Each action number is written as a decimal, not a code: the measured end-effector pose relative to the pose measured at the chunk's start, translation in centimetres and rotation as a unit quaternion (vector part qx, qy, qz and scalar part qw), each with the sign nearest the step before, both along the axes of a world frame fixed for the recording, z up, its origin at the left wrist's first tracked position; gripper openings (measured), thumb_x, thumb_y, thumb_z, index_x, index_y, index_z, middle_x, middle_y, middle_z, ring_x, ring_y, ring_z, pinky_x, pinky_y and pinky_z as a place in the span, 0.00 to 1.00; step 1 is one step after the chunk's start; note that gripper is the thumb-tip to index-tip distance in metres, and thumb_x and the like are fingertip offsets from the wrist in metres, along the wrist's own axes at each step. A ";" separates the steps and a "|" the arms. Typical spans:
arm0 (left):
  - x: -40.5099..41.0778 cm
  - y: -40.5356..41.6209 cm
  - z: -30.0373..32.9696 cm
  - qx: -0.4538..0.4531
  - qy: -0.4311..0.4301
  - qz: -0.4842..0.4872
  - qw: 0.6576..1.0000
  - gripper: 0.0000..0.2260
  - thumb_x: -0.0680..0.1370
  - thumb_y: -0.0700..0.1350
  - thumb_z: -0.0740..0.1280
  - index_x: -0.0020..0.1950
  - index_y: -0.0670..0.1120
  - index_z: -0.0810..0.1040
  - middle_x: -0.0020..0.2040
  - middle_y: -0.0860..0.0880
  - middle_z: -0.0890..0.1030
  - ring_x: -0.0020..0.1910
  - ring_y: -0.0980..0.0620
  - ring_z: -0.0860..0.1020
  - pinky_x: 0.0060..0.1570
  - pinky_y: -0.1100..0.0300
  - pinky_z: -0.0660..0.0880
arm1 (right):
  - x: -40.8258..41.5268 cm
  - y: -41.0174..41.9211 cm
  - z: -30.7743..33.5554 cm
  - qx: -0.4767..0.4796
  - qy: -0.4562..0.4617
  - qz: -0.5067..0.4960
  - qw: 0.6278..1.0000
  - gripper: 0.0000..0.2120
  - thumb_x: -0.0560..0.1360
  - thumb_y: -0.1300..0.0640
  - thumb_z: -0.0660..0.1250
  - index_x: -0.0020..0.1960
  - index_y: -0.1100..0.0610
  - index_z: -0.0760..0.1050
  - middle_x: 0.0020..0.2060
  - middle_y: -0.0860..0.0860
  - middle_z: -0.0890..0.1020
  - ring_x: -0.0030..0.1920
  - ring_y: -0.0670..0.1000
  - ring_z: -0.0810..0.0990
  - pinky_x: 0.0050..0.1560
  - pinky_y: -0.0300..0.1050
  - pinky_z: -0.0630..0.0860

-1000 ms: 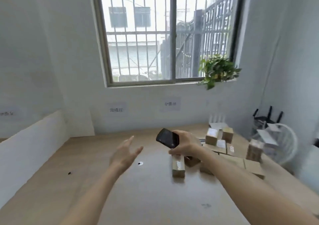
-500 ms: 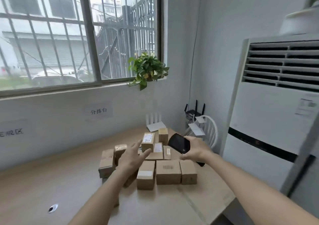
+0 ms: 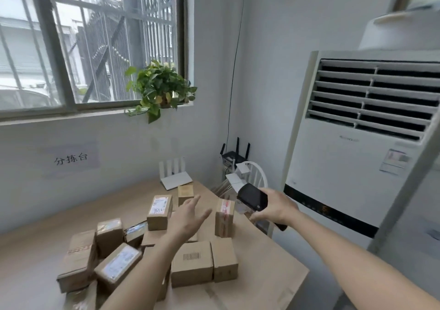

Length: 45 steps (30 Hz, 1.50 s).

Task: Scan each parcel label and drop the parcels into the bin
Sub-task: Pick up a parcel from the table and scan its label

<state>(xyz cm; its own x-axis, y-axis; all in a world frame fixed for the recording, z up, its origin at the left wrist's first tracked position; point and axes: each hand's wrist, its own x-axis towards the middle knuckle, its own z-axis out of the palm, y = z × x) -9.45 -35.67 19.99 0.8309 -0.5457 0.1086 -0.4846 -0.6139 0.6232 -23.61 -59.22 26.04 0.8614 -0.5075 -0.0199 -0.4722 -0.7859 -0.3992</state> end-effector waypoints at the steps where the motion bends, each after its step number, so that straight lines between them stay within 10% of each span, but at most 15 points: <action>1: 0.6 -0.6 -0.3 0.004 -0.001 0.002 1.000 0.33 0.77 0.67 0.61 0.79 0.55 0.61 0.77 0.52 0.67 0.73 0.49 0.68 0.68 0.47 0.70 | 0.6 -0.6 -0.2 0.000 0.001 -0.001 1.000 0.35 0.54 0.37 0.76 0.59 0.44 0.74 0.49 0.44 0.82 0.50 0.52 0.81 0.51 0.52 0.82; 21: 15.3 -17.9 -11.1 0.079 0.101 0.025 0.991 0.34 0.77 0.67 0.61 0.79 0.53 0.60 0.77 0.50 0.66 0.72 0.50 0.70 0.69 0.50 0.70 | 18.0 -18.2 -12.4 0.114 0.080 -0.016 0.990 0.25 0.57 0.40 0.74 0.50 0.46 0.72 0.47 0.47 0.80 0.49 0.53 0.80 0.49 0.52 0.82; 40: 25.8 -29.9 -25.3 0.124 0.260 0.087 0.954 0.33 0.78 0.60 0.66 0.79 0.48 0.62 0.73 0.47 0.73 0.69 0.48 0.72 0.64 0.54 0.72 | 31.8 -28.4 -32.1 0.349 0.188 -0.043 0.917 0.45 0.57 0.40 0.81 0.72 0.49 0.71 0.65 0.49 0.80 0.64 0.54 0.78 0.64 0.55 0.79; 45: 27.0 -31.3 -26.2 0.090 0.305 0.085 0.944 0.26 0.78 0.56 0.68 0.74 0.51 0.68 0.66 0.50 0.79 0.62 0.49 0.78 0.60 0.54 0.74 | 33.9 -28.2 -33.1 0.384 0.193 -0.047 0.902 0.38 0.67 0.48 0.82 0.72 0.50 0.69 0.67 0.49 0.77 0.66 0.54 0.77 0.62 0.51 0.78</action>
